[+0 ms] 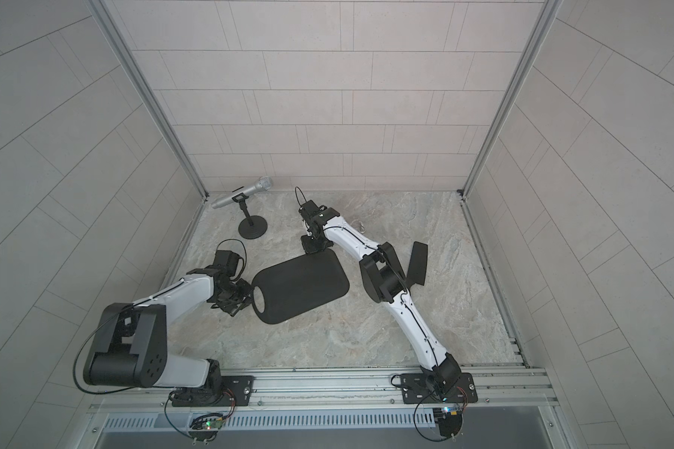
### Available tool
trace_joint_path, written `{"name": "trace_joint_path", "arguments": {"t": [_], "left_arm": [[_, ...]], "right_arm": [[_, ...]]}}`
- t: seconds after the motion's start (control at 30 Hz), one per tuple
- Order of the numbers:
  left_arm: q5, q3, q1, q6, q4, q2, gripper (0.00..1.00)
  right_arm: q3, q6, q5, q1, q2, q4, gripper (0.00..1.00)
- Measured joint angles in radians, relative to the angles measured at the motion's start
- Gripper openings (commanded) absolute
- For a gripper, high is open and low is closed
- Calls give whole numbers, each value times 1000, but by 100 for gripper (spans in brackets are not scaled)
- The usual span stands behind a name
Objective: Align the knife with the edge of the cutting board
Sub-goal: Adjust the work surface at the center of the board.
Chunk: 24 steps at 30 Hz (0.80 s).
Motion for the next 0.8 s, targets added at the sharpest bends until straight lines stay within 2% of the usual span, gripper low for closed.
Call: {"name": "trace_joint_path", "arguments": {"t": [0.17,0.53,0.8], "left_arm": [[4,34,-17,-2,5,38,0],[10,132,-64,0,13,140,0],[19,198,-117,0,28,207,0]], "right_arm": [[81,11,-18,-12,34,-14,0],[153,17,6,-79,90,-94,0],[132,19,47,-97,77,-151,0]]}}
